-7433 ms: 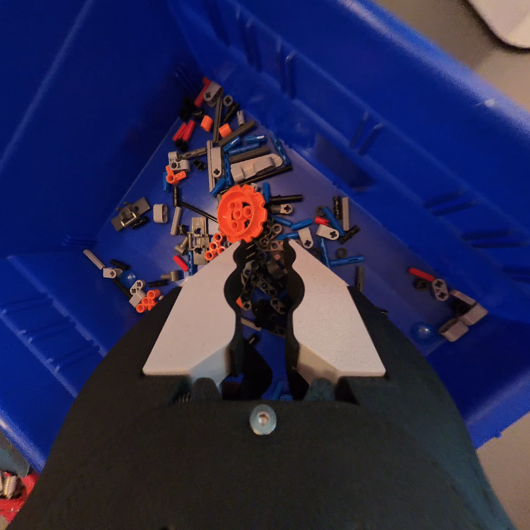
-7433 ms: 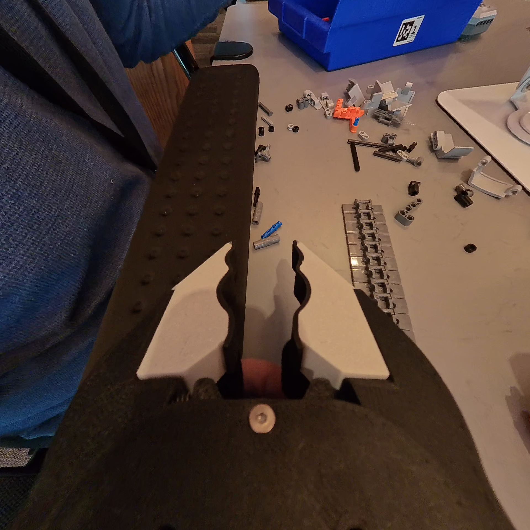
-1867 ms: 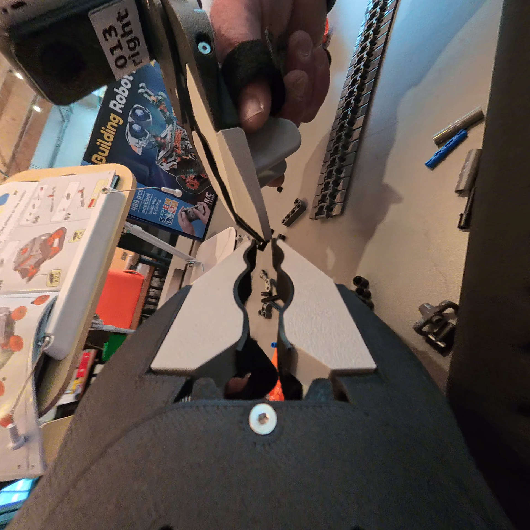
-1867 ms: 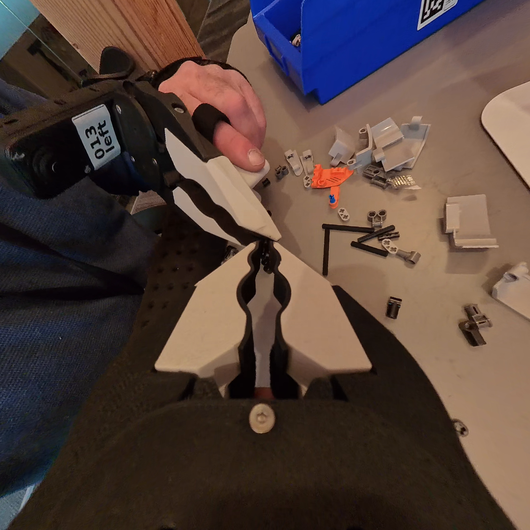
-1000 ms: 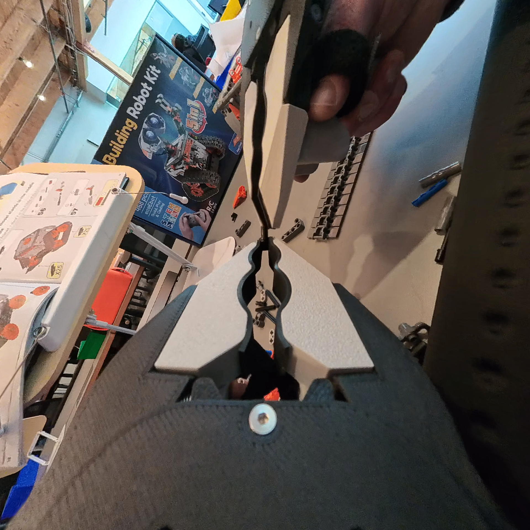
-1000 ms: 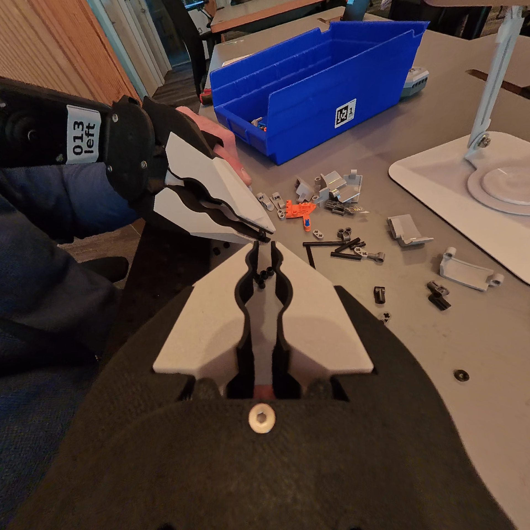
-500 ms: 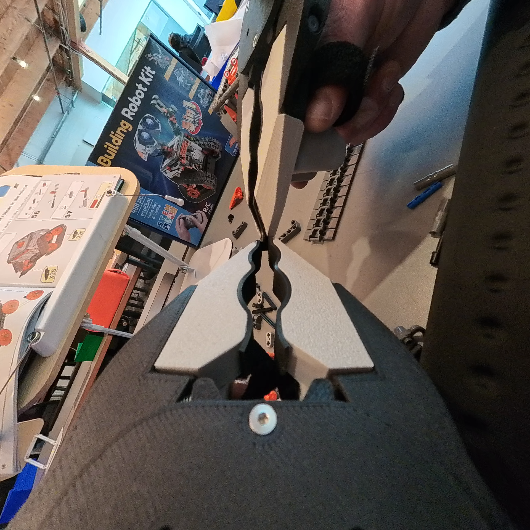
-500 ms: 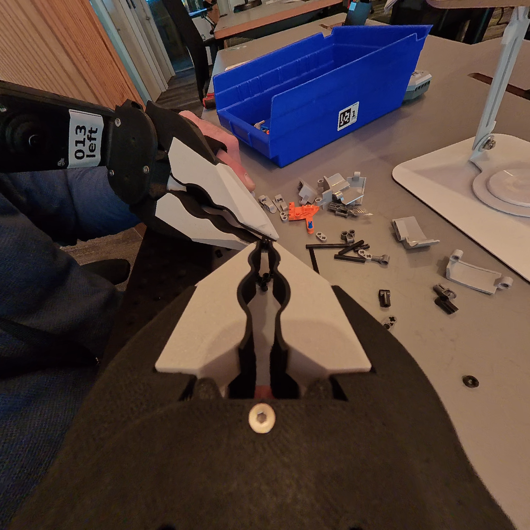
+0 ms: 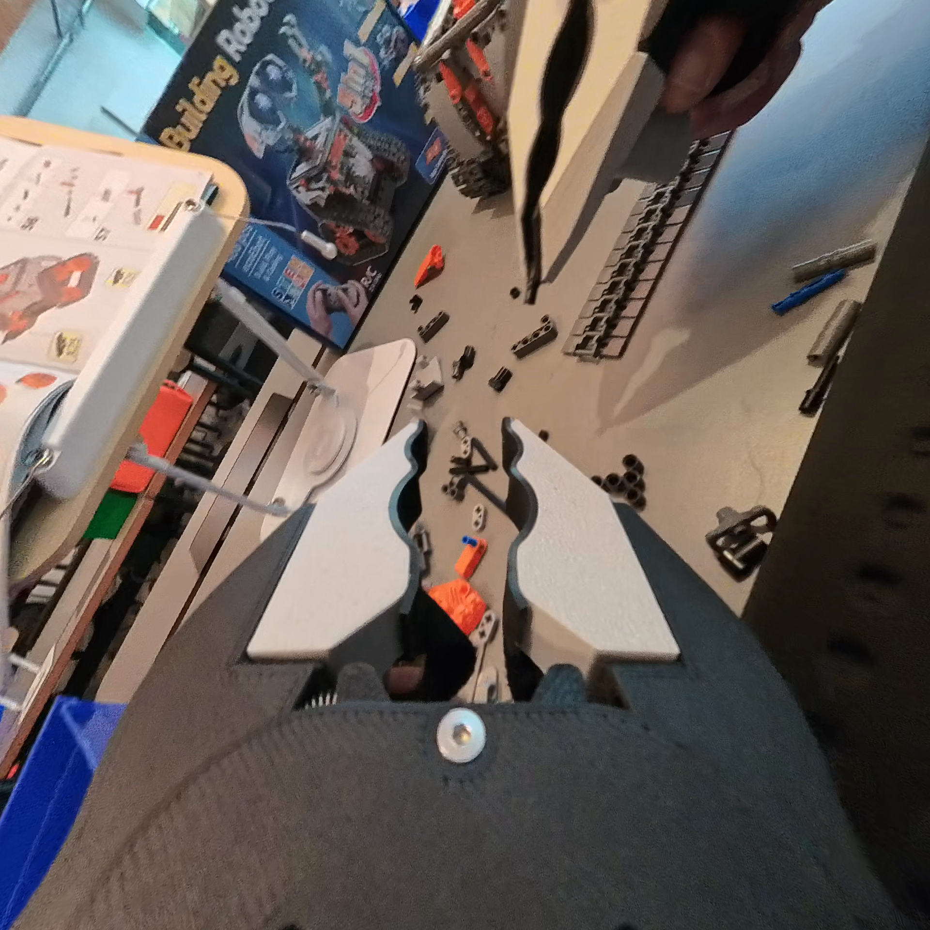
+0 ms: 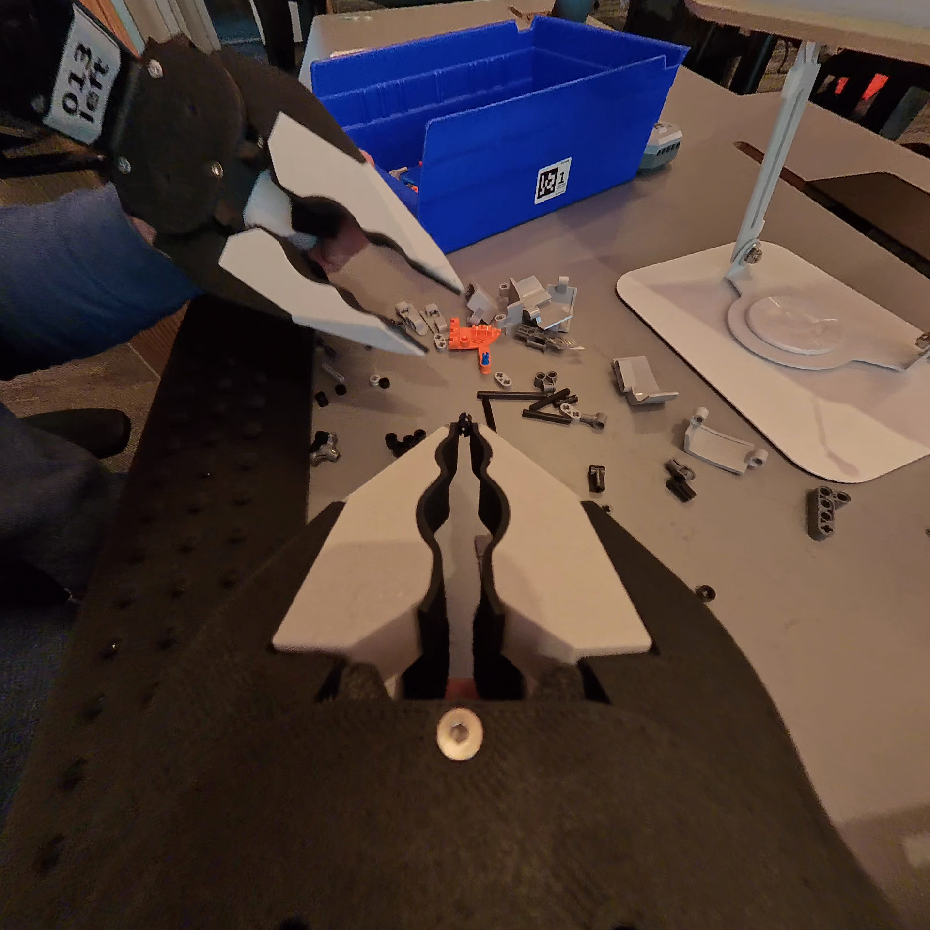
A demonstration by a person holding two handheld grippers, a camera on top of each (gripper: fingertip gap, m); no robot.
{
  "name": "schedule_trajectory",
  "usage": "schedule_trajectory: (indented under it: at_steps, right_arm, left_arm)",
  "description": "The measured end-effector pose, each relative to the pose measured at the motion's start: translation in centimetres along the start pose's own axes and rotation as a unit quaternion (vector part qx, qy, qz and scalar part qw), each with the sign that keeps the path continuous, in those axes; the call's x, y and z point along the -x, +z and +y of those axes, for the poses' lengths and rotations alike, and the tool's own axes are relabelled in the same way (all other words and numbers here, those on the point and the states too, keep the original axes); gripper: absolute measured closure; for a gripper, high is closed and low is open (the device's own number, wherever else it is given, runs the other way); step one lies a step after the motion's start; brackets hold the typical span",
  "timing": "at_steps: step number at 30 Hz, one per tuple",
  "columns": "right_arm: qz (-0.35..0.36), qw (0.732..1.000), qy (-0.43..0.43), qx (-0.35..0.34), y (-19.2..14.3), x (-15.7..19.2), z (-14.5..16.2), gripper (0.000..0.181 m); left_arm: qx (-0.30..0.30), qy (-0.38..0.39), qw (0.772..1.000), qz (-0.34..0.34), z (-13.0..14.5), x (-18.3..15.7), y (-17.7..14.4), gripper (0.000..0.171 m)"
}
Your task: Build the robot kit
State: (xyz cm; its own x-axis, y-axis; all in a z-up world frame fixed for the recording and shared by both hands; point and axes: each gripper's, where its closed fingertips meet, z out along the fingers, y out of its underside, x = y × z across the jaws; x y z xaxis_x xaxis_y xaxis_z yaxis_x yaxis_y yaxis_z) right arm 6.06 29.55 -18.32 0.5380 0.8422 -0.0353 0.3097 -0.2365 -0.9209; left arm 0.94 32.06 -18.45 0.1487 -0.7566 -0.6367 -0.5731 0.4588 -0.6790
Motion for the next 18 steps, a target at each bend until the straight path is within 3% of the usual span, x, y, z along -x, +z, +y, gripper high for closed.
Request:
schedule_trajectory:
  at_steps: [5,12,18]
  right_arm:
    - [0.007,1.000,-0.018,0.008,0.2,0.0,0.3,0.179]
    - [0.018,0.998,-0.053,0.039,0.9,0.1,1.7,0.180]
    - [0.013,0.997,-0.062,0.041,1.0,0.3,2.0,0.179]
  left_arm:
    - [0.020,-0.015,0.997,-0.071,1.1,3.9,-2.2,0.141]
    - [0.074,-0.010,0.981,-0.179,1.9,13.5,-4.5,0.130]
    - [0.107,0.001,0.964,-0.242,2.9,22.0,-5.6,0.133]
